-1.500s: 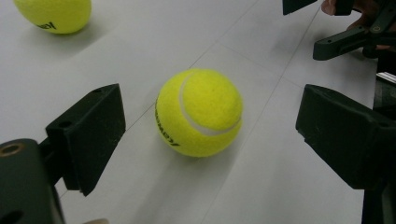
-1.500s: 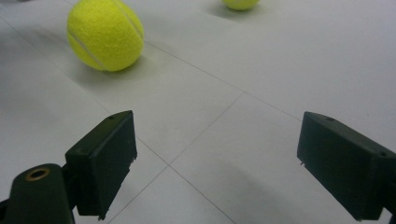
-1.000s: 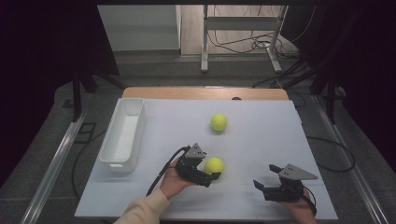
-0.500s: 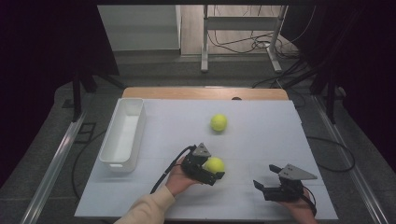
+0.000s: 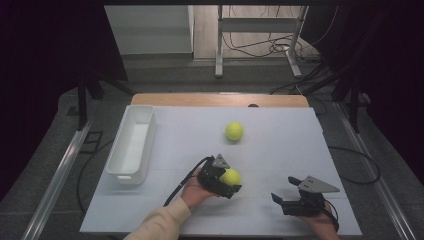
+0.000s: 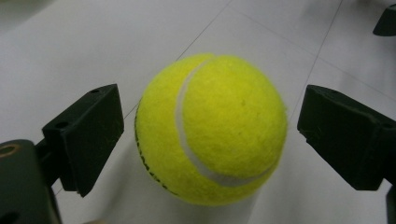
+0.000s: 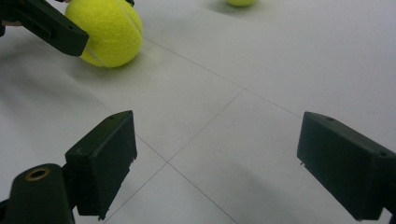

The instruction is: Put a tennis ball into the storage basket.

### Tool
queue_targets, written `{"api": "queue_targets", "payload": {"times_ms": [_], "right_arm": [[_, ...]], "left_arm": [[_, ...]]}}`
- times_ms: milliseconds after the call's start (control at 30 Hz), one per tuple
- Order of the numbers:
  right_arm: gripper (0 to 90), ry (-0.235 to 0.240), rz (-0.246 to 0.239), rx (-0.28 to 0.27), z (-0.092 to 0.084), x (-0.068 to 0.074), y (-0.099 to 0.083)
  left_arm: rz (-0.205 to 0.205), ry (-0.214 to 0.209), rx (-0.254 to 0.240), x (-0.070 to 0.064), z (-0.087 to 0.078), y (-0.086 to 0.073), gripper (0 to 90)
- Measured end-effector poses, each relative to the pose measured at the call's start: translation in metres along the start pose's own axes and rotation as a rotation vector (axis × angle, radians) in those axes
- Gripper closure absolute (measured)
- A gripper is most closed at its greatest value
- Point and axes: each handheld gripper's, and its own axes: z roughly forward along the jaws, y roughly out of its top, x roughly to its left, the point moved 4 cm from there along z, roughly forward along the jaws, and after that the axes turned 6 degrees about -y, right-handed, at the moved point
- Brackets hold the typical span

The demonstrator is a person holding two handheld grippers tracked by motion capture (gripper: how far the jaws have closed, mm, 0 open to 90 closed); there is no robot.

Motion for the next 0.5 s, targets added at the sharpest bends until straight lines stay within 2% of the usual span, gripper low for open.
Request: {"api": "queue_targets", "payload": {"times_ms": [133,300,400,500], "right_arm": [[12.4,0.000,0.000,0.001,0.0001,0.0000,-0.0001],[12.3,0.001,0.002,-0.001,0.0002,-0.0002,-0.0002],[12.4,0.000,0.001,-0.002,0.0001,-0.0001,-0.0001],[12.4,0.000,0.002,-0.002,0.0000,-0.0002,-0.0001]], "left_arm": [[-0.006,0.004,0.005,0.0013,-0.0001,-0.0004,9.2],[-0.009,0.011,0.006,0.0028,-0.0003,-0.0013,15.7],[0.001,-0.002,0.000,0.0021,-0.0014,-0.0016,24.9],[0.026,0.006,0.003,0.0002,-0.0026,-0.0017,25.8]]}}
